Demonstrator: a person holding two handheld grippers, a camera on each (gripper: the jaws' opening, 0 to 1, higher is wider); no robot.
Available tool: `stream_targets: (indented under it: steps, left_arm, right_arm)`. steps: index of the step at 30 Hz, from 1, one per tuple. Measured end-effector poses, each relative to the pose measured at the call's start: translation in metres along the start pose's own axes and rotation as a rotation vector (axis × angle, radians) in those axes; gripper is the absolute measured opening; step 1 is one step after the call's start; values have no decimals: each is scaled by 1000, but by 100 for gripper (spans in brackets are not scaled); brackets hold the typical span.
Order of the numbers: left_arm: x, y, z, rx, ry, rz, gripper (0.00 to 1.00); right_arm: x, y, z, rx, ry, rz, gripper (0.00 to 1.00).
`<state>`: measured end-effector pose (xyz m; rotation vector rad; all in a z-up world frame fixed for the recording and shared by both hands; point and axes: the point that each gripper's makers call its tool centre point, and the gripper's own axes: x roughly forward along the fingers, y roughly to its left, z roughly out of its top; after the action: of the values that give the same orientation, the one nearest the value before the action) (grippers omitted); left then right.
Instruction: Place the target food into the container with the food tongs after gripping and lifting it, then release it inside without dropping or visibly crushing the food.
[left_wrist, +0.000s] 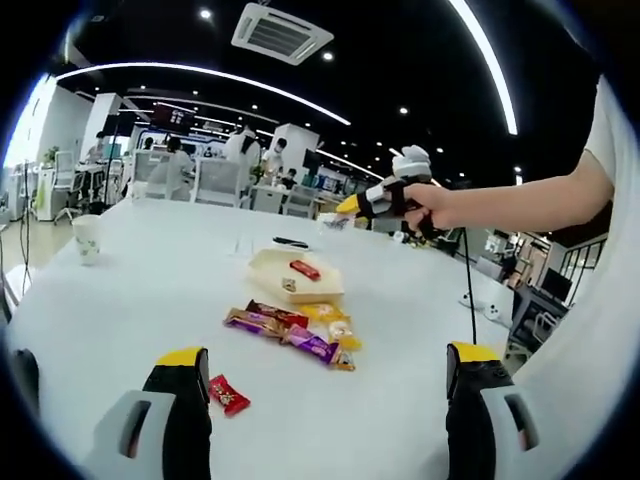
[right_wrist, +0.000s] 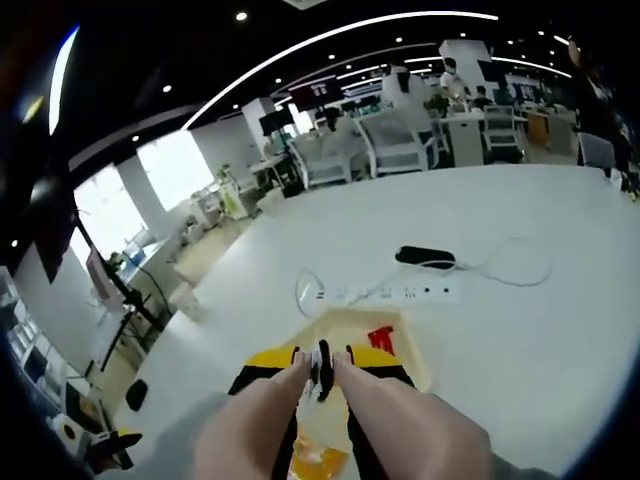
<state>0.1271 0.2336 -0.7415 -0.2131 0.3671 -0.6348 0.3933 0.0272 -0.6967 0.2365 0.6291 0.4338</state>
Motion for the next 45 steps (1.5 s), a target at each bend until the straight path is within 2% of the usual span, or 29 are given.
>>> stream_targets:
  steps: [3,8,13,21,29,30,31,32,34,37,41,42,44,45]
  left_arm:
    - [-2,6,6,-13,-26,17,99]
    - [-1,7,4,-9,-19,15,99]
    - [0,6,4,-4,-21,4,99]
    - [3,12,11,-4,-49,13,99]
    - [3,5,2,-8,-34,7,99]
    - [3,4,2,-8,-32,6,99]
    - [3,4,1,-9,-30,4,99]
    - [3,3,1,-8,-28,4,99]
    - [3,3,0,-7,-29,4,99]
    - [2,3,0,-11,-28,5,99]
    - [2,1,1,-6,-27,3,99]
    - [2,1,1,-6,-27,4,99]
    - [2,3,2,5,-35,13,99]
    - [1,3,2,5,-37,16,98]
  right_arm:
    - [4,3,5,11,-10,5,17]
    - [4,16,9,1,-22,18,18]
    - [2,20,8,5,-29,22,19]
    - [-3,20,-1,31,-28,38,22]
    - [-7,34,-9,21,-46,114,25]
    - [-7,37,-10,2,-56,127,26]
    - [-8,46,-9,-48,-81,175,26]
    - [-12,54,-12,-75,-79,193,27]
    - [-11,57,-17,-145,-72,207,27]
    - [-15,66,-20,-111,-72,229,27]
    - [-21,69,-26,-96,-72,224,27]
    - [-21,70,-27,-102,-71,223,27]
    - [-27,79,-30,-175,-107,253,27]
    - [-27,80,-31,-170,-107,253,27]
